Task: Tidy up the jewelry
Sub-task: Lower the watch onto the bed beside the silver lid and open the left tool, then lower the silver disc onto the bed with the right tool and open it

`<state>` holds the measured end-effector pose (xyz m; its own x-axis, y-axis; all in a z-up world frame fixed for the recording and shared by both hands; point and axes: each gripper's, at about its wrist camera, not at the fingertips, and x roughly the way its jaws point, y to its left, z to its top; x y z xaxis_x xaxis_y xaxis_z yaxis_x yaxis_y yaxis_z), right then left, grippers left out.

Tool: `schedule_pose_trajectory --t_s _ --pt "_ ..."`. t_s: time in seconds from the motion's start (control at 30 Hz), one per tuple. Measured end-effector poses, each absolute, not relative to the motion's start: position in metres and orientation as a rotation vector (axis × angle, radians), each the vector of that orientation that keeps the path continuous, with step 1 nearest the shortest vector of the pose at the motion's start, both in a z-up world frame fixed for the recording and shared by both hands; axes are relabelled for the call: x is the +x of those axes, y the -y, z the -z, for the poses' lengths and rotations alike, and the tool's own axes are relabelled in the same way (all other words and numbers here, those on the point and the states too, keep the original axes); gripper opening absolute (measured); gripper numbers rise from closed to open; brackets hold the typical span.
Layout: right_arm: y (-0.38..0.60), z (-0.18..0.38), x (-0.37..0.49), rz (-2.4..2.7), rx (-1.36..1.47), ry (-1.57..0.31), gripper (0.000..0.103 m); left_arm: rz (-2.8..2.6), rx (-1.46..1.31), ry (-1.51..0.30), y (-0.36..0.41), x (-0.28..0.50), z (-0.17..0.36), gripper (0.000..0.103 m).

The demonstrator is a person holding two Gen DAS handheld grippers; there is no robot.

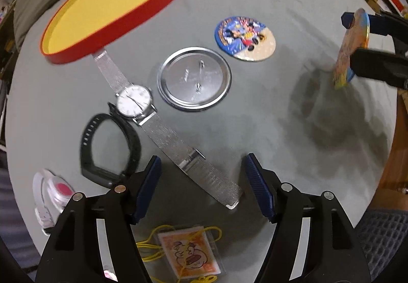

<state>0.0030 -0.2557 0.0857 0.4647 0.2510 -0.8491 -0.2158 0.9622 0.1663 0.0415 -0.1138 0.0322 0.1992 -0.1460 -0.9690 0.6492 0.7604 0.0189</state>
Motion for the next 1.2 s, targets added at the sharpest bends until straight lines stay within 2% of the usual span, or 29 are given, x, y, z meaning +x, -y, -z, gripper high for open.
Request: schedule_pose_trajectory --t_s 0.33,0.37,0.43,0.57,0.67,1.1,1.2 --pt "0.229 -0.039 0.006 -0.290 -0.058 -1.182 0.070 0.574 0.459 -1.266 0.115 0.044 -0.025 0.079" --pt "0.228 -0.036 0.007 -0.288 -0.058 -1.191 0.071 0.572 0.461 -1.264 0.112 0.044 -0.024 0.081" --pt "0.224 -0.023 0.007 -0.276 -0.073 -1.222 0.082 0.562 0.469 -1.257 0.113 0.039 -0.023 0.084" --pt "0.219 -0.009 0.000 -0.275 -0.107 -1.230 0.087 0.551 0.458 -1.245 0.106 0.044 -0.020 0.088" --pt "0.219 -0.009 -0.002 -0.278 -0.094 -1.217 0.087 0.524 0.451 -1.234 0.100 0.044 -0.016 0.097" --pt "0.226 -0.015 -0.010 -0.266 -0.123 -1.125 0.087 0.421 0.327 -1.106 0.071 0.015 -0.008 0.098" --pt "0.224 -0.015 -0.012 -0.264 -0.149 -1.065 0.093 0.398 0.318 -1.052 0.067 0.004 -0.007 0.098"
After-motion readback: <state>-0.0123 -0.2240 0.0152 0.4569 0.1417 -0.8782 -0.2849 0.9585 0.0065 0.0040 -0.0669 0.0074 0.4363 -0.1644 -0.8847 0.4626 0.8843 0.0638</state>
